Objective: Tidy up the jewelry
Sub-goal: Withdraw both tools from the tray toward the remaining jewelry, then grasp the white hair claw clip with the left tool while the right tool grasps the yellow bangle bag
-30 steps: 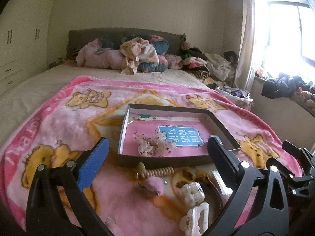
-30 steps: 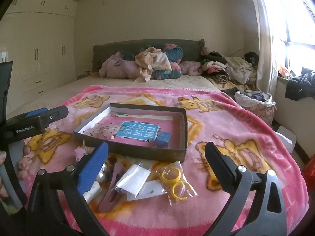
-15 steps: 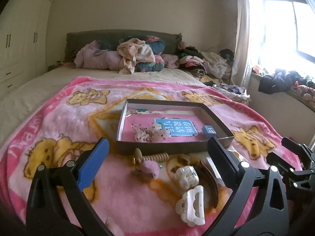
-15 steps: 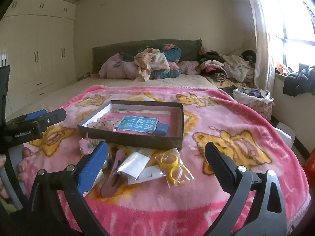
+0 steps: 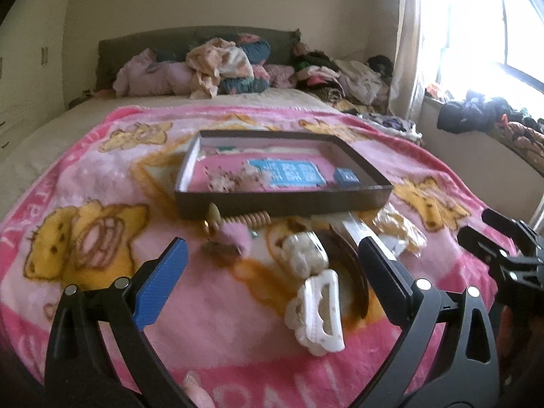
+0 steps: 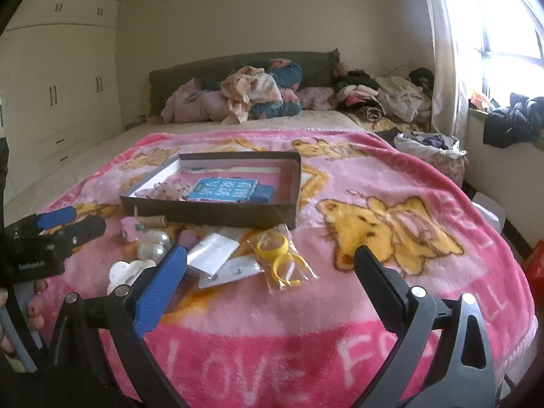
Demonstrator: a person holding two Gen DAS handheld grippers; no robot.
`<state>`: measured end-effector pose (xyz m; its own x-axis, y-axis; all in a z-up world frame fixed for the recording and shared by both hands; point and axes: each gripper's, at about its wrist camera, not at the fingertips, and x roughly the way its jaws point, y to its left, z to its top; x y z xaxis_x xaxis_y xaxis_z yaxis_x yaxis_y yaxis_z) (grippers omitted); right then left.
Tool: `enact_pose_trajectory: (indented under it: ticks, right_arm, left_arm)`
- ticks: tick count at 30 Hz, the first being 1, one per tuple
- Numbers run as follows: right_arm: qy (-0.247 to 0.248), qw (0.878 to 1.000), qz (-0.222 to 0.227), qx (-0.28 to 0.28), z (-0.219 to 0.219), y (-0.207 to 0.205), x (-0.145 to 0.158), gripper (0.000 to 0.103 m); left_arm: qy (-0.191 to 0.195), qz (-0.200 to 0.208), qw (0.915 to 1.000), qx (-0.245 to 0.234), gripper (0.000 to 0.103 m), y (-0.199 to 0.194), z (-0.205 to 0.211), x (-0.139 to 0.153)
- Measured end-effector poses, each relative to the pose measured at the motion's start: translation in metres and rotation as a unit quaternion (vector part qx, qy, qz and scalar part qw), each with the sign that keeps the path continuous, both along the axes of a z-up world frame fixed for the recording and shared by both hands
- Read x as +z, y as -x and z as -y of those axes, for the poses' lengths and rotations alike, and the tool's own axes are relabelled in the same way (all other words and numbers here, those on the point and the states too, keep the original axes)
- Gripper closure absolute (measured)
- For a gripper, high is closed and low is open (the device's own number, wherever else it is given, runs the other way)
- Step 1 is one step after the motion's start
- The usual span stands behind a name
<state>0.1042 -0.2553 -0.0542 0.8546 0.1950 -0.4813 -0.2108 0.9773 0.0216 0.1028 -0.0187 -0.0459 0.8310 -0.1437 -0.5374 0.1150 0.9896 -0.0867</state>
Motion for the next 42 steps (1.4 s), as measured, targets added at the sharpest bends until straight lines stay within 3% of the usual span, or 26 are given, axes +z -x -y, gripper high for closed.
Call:
enact_pose_trajectory:
  ticks: [17,21,25,27,30,34,42]
  right_arm:
    - [0.057,0.995,-0.079,-0.028,0.014,-0.049,-0.047,0.007]
    - [0.07,0.992,-0.101,-0.023,0.008,-0.062,-0.061,0.008]
    - [0.093,0.991,-0.096,-0.024,0.001,-0.071,-0.065,0.008]
    - [0.096,0.99,-0.098,-0.021,0.0,-0.077,-0.066,0.009]
    - [0.099,0.989,-0.11,-0.014,-0.001,-0.087,-0.071,0.017]
    - [0.104,0.989,-0.106,-0.003,-0.006,-0.096,-0.069,0.024]
    - [0.098,0.988,-0.117,0.018,-0.009,-0.103,-0.072,0.051]
  left_arm:
    - [-0.019,-0.069,0.9972,-0.023,0.013,-0.01,0.024,-0.045]
    - [-0.024,-0.082,0.9961,-0.024,0.029,-0.013,0.025,-0.052]
    - [-0.024,-0.096,0.9948,-0.027,0.044,-0.015,0.027,-0.058]
    - [-0.025,-0.095,0.9946,-0.033,0.056,-0.014,0.029,-0.058]
    - [-0.027,-0.094,0.9942,-0.046,0.07,-0.013,0.034,-0.057]
    - [-0.03,-0.092,0.9939,-0.052,0.073,-0.011,0.036,-0.055]
    - [-0.017,-0.085,0.9947,-0.056,0.075,-0.008,0.032,-0.044]
